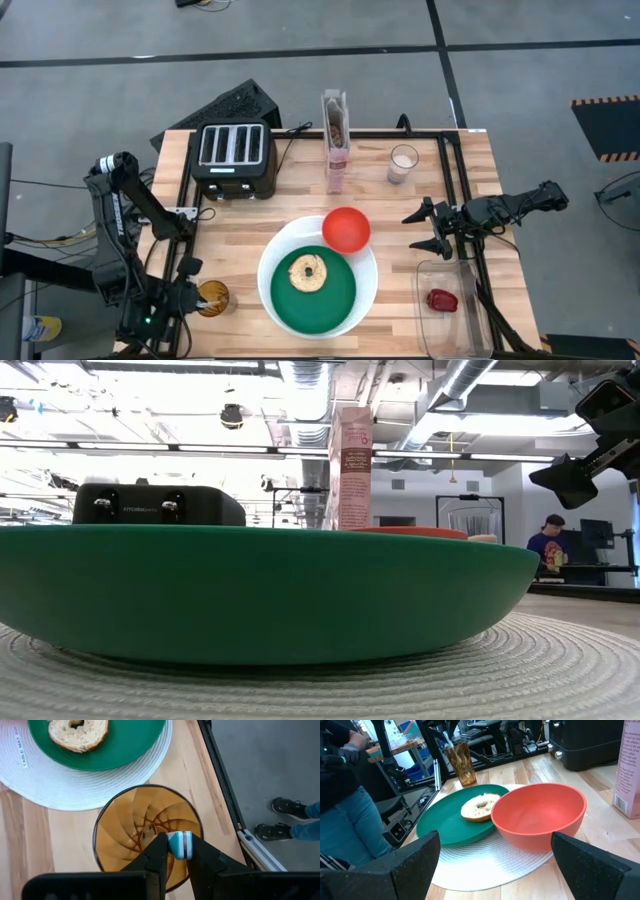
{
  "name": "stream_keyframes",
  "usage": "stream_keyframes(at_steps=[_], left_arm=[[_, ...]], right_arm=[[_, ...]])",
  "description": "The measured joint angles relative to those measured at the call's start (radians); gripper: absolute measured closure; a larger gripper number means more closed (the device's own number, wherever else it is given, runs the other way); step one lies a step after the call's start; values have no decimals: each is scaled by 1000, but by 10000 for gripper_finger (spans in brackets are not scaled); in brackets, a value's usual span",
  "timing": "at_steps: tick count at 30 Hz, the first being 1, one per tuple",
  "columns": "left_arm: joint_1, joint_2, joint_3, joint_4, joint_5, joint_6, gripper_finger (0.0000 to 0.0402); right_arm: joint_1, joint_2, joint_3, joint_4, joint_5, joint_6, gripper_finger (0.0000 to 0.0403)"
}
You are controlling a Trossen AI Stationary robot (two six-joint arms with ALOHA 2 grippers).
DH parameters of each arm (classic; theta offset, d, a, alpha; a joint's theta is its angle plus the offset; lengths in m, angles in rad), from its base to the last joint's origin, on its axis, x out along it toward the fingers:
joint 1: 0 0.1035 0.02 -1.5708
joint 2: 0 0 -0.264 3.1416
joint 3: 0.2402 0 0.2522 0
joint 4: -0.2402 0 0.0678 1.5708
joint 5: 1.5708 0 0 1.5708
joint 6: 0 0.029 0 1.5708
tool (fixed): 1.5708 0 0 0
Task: Arrange a breakfast setting
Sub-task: Put the blue spoon from the yellow glass cup on the table mat to the top left of the green plate
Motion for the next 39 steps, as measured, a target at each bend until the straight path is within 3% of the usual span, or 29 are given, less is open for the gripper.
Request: stream_keyframes(at_steps=[39], left_arm=[[0,-8,501,-358,-28,6,359]], right_arm=[[0,0,0,0,0,0,3]])
